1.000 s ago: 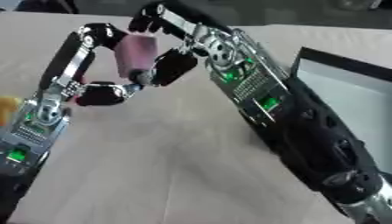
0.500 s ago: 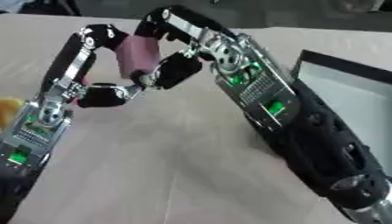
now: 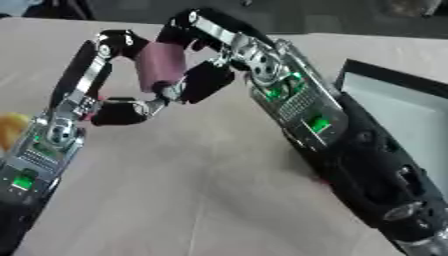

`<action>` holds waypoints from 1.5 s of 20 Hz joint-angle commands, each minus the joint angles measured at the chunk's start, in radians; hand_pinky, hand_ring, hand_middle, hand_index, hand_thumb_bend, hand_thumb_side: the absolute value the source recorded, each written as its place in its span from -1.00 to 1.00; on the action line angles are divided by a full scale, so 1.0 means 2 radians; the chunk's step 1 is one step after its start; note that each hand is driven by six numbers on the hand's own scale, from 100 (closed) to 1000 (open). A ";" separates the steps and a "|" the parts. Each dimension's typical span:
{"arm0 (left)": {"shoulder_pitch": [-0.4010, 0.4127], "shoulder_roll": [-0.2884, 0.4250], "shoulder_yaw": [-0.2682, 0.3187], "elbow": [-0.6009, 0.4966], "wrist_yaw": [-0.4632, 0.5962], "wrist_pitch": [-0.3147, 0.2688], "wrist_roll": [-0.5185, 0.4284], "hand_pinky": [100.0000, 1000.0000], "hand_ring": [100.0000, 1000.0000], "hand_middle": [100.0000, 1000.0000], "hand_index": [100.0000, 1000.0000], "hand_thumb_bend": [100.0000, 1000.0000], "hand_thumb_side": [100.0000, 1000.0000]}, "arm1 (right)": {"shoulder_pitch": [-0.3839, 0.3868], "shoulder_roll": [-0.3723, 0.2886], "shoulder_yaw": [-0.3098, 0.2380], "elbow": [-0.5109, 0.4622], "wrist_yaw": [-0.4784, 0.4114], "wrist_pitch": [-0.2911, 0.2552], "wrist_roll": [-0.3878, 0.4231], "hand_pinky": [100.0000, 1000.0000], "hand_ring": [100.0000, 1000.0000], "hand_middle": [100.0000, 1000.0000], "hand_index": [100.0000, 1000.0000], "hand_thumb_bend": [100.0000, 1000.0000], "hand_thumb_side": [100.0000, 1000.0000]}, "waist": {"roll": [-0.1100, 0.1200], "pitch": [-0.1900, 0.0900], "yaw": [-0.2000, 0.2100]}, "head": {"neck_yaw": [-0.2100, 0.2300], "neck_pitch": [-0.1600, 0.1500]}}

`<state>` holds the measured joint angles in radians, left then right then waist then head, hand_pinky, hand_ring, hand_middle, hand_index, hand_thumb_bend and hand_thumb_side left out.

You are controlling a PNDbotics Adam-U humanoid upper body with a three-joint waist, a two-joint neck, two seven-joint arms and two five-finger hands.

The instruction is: Pick up the objects with one hand, pass them to the other hand, and then place them into the box on the other side of the table.

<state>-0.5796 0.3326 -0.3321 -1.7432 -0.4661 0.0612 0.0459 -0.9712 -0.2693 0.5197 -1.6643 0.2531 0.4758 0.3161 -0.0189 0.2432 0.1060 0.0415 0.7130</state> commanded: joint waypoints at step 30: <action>0.013 0.017 0.017 0.016 -0.050 0.055 0.012 0.33 0.30 0.19 0.57 -0.06 -0.52 | 0.026 -0.089 -0.057 -0.092 -0.056 0.021 0.001 0.61 0.43 -0.16 -0.04 -0.52 -1.00 | -0.004 -0.012 -0.016 | -0.005 -0.002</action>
<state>-0.5446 0.3431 -0.3110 -1.7022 -0.5640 0.1698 0.0605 -0.9060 -0.4117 0.4300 -1.8150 0.1559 0.5119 0.3246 -0.0189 0.2432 0.0748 0.0351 0.7141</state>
